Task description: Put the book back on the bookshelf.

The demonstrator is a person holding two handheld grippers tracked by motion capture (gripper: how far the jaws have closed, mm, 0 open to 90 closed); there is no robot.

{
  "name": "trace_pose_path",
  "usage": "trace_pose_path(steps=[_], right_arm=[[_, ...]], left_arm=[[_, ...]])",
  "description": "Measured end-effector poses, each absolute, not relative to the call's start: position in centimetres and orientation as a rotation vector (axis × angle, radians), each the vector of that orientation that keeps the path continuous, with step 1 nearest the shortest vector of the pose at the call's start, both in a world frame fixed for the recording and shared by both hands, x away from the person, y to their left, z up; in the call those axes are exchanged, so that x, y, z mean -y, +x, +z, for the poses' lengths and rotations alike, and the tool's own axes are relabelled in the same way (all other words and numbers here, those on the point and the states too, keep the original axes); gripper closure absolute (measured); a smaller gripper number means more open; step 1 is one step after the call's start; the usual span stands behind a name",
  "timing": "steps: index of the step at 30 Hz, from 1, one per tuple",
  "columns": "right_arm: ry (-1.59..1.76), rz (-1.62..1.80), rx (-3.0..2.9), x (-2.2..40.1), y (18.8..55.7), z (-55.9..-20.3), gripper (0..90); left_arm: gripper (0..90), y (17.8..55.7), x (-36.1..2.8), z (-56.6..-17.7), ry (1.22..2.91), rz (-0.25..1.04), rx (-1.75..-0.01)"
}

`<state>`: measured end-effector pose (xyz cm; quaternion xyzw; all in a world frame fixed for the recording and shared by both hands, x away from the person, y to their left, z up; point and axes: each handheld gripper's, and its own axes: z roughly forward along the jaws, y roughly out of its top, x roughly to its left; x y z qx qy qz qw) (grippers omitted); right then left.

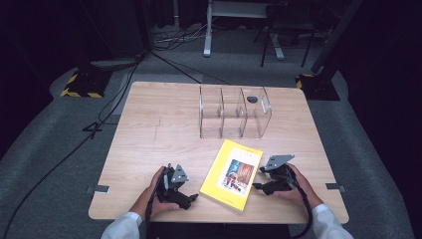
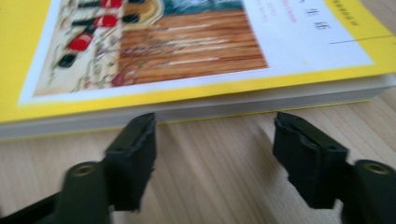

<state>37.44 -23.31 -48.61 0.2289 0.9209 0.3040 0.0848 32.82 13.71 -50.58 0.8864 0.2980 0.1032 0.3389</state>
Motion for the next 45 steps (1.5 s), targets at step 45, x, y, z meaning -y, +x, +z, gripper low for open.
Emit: trace_pose_path(steps=[45], right_arm=[[0.576, 1.258, -2.758, 19.3, 33.0, -45.8, 42.7]], left_arm=[[21.8, 31.1, -9.8, -49.5, 2.359, 0.299, -0.645]])
